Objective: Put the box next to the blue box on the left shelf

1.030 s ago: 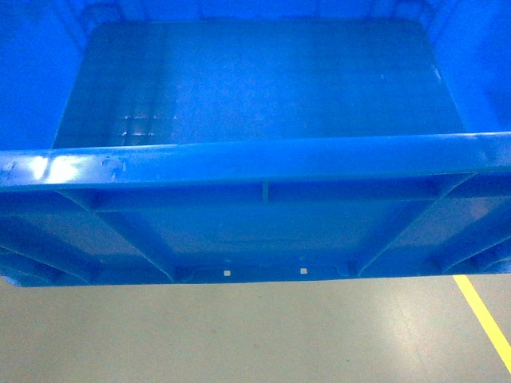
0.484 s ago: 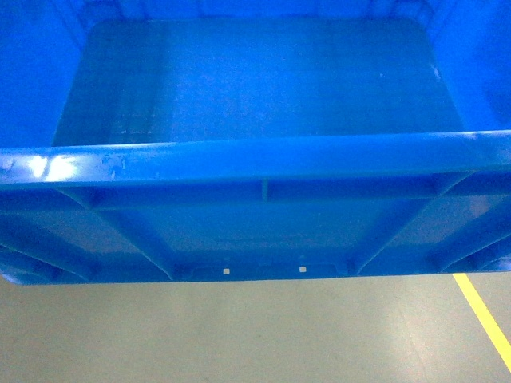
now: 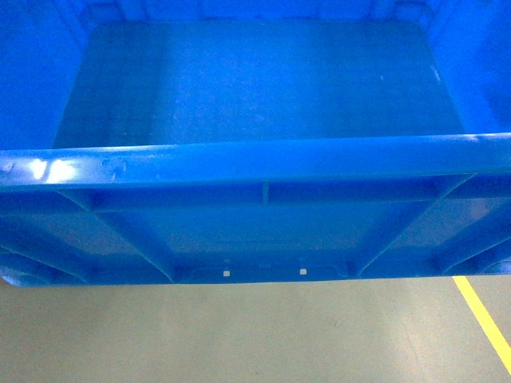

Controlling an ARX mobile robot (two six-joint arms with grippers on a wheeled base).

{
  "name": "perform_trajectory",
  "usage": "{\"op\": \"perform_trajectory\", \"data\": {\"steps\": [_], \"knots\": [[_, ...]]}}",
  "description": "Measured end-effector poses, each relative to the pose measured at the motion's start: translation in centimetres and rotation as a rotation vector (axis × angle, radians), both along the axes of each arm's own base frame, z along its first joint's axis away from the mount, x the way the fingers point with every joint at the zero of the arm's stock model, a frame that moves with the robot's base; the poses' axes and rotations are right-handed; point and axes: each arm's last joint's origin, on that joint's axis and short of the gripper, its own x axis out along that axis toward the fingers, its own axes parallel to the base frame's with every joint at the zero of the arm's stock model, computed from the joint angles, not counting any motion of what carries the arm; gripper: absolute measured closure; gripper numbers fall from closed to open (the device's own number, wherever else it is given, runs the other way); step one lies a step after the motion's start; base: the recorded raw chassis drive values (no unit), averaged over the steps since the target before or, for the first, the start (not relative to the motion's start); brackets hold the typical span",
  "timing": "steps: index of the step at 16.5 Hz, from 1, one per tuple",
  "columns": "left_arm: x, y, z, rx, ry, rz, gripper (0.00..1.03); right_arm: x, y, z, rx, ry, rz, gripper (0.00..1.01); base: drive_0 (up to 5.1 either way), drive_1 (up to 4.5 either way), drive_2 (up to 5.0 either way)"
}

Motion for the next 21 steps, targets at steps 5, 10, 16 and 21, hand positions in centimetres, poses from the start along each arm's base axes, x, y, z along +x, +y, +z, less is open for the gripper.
{"op": "perform_trajectory", "data": {"steps": [5, 10, 16, 21], "knots": [[0.00, 0.00, -0.01, 0.000, 0.001, 0.000, 0.87, 0.00, 0.00, -0.01, -0.001, 0.001, 0.000, 0.93, 0.0, 4.09, -4.2], [0.03, -0.01, -0.10, 0.002, 0.008, 0.000, 0.87, 0.01, 0.01, -0.09, -0.002, 0.007, 0.000, 0.93, 0.0, 4.11, -4.1], [0.04, -0.01, -0.04, 0.000, 0.001, -0.001, 0.87, 0.00, 0.00, -0.02, -0.001, 0.000, -0.001, 0.93, 0.0, 4.11, -4.1], [0.04, -0.01, -0.04, 0.000, 0.001, 0.000, 0.87, 0.00, 0.00, -0.02, 0.000, 0.001, 0.000, 0.93, -2.0, 3.44, -1.5]]}}
